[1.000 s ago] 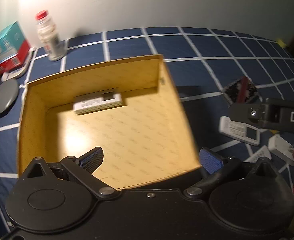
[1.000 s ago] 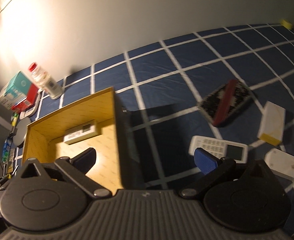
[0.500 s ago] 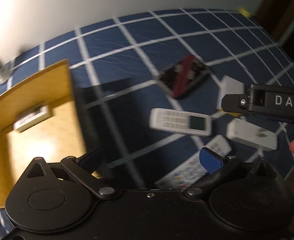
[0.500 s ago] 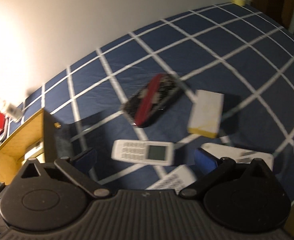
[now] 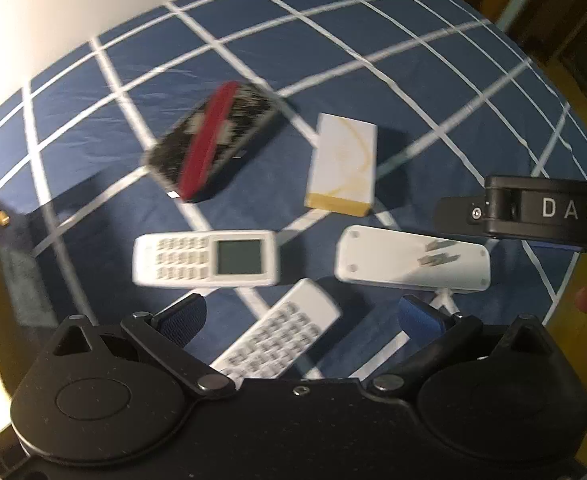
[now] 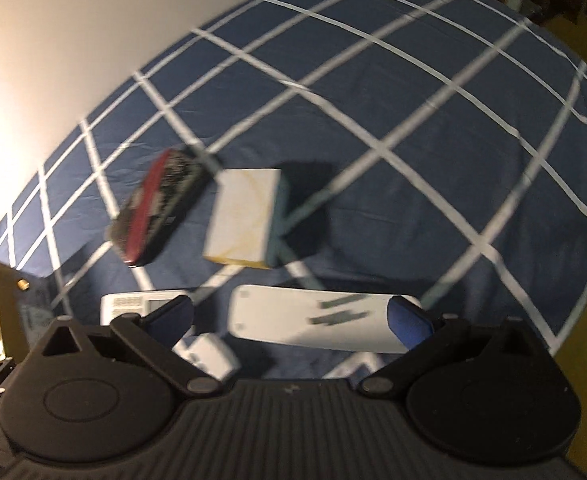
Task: Organize objects
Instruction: 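Move the right tool back toward the white power strip, then grasp the white power strip by its edge with the right gripper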
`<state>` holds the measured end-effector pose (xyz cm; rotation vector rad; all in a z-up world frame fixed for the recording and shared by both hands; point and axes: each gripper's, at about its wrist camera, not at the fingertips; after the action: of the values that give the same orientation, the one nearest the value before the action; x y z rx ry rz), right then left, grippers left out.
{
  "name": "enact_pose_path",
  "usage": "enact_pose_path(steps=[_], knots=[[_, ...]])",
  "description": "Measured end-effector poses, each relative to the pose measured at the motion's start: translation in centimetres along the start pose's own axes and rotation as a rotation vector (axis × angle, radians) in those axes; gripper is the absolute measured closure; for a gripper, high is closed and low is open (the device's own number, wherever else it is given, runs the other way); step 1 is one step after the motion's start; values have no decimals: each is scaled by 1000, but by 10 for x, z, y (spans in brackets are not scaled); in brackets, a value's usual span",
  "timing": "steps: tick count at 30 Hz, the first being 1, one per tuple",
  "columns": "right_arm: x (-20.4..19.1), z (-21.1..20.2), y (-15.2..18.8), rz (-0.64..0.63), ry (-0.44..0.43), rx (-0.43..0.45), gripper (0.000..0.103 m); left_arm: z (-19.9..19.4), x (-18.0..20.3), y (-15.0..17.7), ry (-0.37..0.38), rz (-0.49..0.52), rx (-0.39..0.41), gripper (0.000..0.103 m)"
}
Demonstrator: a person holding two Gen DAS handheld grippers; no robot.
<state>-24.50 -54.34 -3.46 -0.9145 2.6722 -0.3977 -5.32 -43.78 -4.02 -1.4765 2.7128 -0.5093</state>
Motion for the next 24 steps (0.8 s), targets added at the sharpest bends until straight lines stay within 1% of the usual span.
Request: enact_pose_path(steps=[4, 11, 14, 17, 24], knots=[[24, 12, 0, 39, 13, -42, 0, 19, 17, -4, 18, 26, -33, 0], [45, 32, 4, 72, 18, -104, 1, 48, 36, -8, 46, 59, -92, 0], [51, 40, 6, 94, 22, -120, 1, 59, 42, -10, 61, 73, -111, 0], [55, 47, 6, 104, 22, -131, 1, 68, 47, -11, 61, 88, -122, 0], [61, 65, 5, 126, 24, -161, 1, 87, 52, -18, 79, 98, -149, 0]])
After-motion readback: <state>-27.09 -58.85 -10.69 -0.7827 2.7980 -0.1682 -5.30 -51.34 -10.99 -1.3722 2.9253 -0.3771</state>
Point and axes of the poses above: each gripper's, at about its wrist camera, not at the fingertips, and z roughly the way its jaws point, x to its right, y to its underside, and after that the axes turned 9 degrees about -z, right-handed
